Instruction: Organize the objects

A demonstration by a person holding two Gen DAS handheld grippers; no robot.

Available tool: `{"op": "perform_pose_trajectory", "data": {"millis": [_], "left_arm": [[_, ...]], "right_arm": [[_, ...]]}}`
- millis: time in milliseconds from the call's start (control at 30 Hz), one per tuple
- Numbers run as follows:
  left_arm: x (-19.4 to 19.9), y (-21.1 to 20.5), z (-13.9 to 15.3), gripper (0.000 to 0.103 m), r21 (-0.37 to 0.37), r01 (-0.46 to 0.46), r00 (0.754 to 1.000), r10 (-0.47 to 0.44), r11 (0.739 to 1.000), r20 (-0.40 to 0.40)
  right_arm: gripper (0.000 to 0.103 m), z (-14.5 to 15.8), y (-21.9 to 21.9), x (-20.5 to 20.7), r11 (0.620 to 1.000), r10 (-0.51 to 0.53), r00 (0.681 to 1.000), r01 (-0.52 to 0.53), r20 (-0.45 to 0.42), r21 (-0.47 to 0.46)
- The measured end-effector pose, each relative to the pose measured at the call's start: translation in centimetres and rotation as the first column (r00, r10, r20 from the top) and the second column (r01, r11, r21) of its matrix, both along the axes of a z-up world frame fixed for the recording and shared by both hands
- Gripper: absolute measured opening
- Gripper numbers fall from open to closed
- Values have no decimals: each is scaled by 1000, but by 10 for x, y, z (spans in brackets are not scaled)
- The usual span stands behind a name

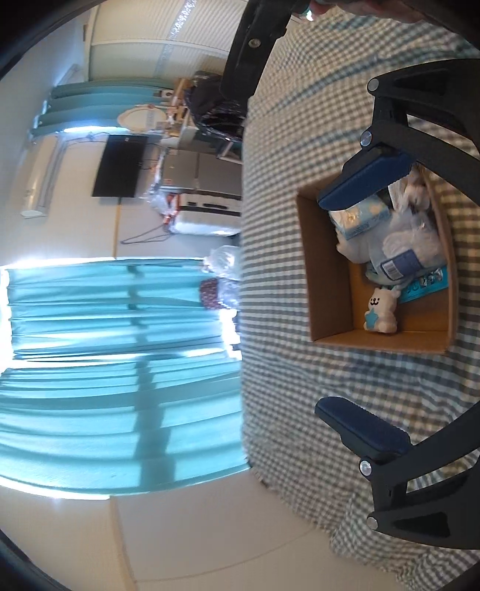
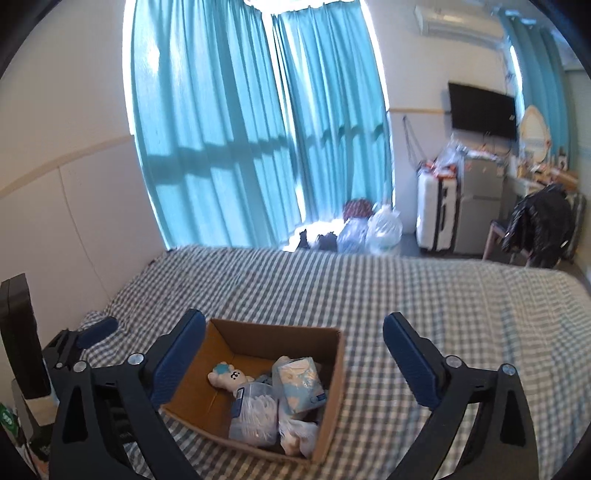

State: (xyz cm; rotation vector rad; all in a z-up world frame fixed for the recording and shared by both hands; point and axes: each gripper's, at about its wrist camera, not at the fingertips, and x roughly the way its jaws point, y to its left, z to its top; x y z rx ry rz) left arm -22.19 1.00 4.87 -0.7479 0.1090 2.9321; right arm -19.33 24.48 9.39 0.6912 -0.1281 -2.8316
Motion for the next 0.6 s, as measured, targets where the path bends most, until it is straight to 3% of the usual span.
{"op": "perform_pose_trajectory", "data": {"millis": [133,267,600], "left_arm": [[32,0,26,103,-4,6,999,-6,1000,-36],[60,-3,35,103,28,19,999,-18,999,-47],[133,-15,17,103,104,-58,990,71,993,-121]], "right_arm": [[103,21,8,42,999,-29,999,29,-31,15],[103,22,14,85,999,-42,998,44,-48,30],[103,-33,36,156,991,-134,989,133,-64,-14]]}}
